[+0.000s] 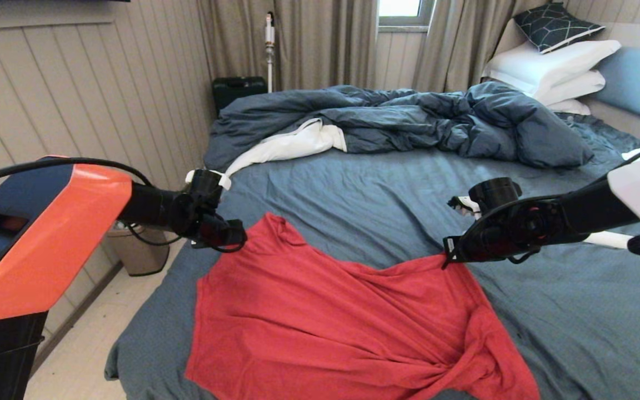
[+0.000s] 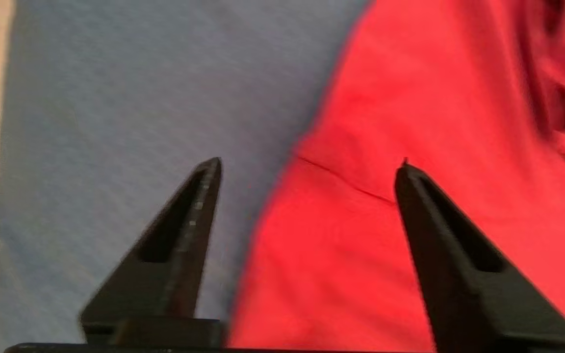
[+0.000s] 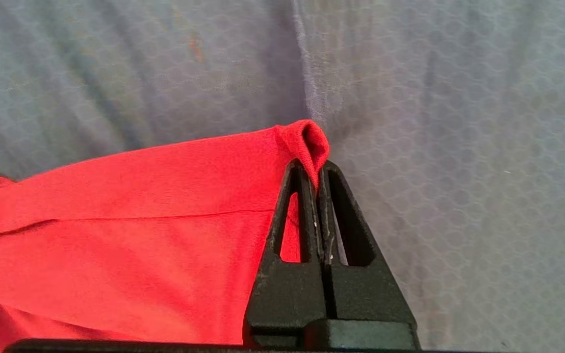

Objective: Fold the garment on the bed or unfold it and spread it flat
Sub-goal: Unford the red T-shirt

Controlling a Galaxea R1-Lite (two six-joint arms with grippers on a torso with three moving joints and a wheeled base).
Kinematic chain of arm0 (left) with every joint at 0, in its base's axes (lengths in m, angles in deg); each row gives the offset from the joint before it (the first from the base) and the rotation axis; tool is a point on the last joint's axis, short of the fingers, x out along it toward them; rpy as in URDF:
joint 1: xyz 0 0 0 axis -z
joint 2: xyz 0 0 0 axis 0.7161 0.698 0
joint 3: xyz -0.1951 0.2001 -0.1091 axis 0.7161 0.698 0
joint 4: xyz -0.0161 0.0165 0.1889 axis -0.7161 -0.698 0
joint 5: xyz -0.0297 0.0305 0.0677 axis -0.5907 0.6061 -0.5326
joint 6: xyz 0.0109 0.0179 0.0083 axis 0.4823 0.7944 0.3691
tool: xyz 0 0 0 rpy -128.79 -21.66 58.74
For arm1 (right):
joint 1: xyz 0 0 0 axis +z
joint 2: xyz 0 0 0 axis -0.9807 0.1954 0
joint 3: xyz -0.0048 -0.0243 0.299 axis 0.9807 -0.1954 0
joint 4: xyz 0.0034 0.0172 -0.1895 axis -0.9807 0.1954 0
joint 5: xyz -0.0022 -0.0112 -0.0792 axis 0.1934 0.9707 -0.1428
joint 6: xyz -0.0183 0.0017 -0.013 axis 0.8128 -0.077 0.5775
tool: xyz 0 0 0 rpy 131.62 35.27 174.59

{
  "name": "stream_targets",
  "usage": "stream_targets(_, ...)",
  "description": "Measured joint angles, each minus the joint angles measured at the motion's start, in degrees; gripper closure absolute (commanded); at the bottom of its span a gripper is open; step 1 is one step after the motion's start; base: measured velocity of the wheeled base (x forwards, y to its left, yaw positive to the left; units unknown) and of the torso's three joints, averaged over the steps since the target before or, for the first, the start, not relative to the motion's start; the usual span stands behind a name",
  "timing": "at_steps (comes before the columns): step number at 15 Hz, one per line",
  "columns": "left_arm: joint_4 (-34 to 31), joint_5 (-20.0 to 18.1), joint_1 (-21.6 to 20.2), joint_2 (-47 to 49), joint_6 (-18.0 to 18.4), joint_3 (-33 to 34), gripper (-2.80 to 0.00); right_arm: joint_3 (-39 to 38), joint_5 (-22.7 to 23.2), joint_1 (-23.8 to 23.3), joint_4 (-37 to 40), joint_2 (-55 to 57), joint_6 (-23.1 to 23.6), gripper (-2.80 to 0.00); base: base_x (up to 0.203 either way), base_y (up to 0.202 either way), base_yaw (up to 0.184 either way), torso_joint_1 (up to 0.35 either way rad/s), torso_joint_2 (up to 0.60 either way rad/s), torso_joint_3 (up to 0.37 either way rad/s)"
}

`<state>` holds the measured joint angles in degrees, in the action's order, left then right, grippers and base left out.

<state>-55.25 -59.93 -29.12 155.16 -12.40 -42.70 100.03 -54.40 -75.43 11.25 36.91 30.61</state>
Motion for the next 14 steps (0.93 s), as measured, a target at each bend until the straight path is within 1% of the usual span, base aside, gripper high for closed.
stream_targets(3, 0.7, -0.2, 0.2, 1.1, 0.1, -0.2, -2.8, 0.0, 0.0, 0.0, 0.0, 0.0, 0.0, 0.0, 0.0, 0.0, 0.0, 0.0, 0.0, 0.0)
stream_targets(4, 0.7, -0.3, 0.2, 1.5, 0.1, -0.3, 0.0, 0.0, 0.0, 0.0, 0.0, 0.0, 0.0, 0.0, 0.0, 0.0, 0.0, 0.0, 0.0, 0.0)
stream_targets(10, 1.7, -0.1, 0.9, 2.7, 0.0, 0.4, 0.0, 0.0, 0.0, 0.0, -0.2, 0.3, 0.0, 0.0, 0.0, 0.0, 0.0, 0.0, 0.0, 0.0)
stream_targets(14, 8.3, 0.4, 2.3, 2.6, 1.1, 3.7, 0.0, 0.0, 0.0, -0.1, -1.0, 0.3, 0.0, 0.0, 0.0, 0.0, 0.0, 0.0, 0.0, 0.0)
